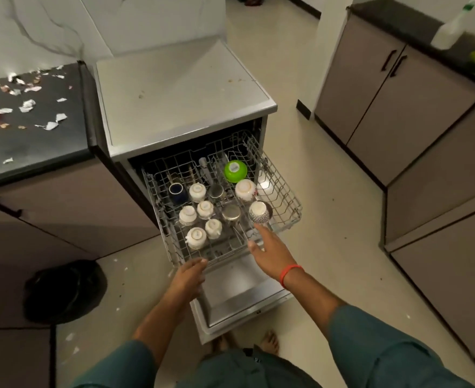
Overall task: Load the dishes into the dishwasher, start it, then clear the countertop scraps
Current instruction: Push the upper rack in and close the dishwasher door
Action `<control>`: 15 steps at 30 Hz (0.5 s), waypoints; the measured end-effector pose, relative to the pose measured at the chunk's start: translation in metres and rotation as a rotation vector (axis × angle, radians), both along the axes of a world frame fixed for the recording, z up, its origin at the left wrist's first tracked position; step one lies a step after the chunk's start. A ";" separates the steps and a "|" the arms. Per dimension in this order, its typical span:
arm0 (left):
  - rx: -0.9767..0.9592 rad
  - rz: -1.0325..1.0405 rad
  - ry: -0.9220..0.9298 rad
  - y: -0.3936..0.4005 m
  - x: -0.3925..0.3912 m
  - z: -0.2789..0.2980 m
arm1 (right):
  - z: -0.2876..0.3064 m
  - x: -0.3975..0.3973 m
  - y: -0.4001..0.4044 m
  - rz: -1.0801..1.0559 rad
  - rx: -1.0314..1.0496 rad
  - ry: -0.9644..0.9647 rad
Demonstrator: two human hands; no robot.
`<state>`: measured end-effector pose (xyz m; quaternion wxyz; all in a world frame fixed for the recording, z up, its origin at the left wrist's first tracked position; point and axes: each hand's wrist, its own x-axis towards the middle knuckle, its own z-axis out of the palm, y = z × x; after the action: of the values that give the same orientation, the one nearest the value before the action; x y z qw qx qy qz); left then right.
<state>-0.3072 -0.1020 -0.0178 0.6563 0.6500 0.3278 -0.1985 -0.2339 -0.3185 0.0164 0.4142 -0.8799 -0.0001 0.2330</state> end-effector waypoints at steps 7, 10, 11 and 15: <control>-0.010 0.008 -0.018 -0.017 0.019 -0.011 | 0.014 0.013 -0.003 -0.010 -0.057 -0.057; -0.036 -0.008 -0.010 -0.023 0.027 -0.012 | 0.019 0.018 -0.007 0.002 -0.054 -0.047; -0.041 -0.005 -0.002 -0.026 0.027 -0.011 | 0.017 0.020 -0.009 -0.002 -0.040 -0.039; -0.020 0.025 0.007 -0.039 0.032 -0.009 | 0.009 0.037 -0.017 -0.004 0.006 0.010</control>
<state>-0.2749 -0.1406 -0.0265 0.6641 0.6384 0.3362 -0.1960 -0.1970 -0.3356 0.0259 0.4174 -0.8773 0.0029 0.2367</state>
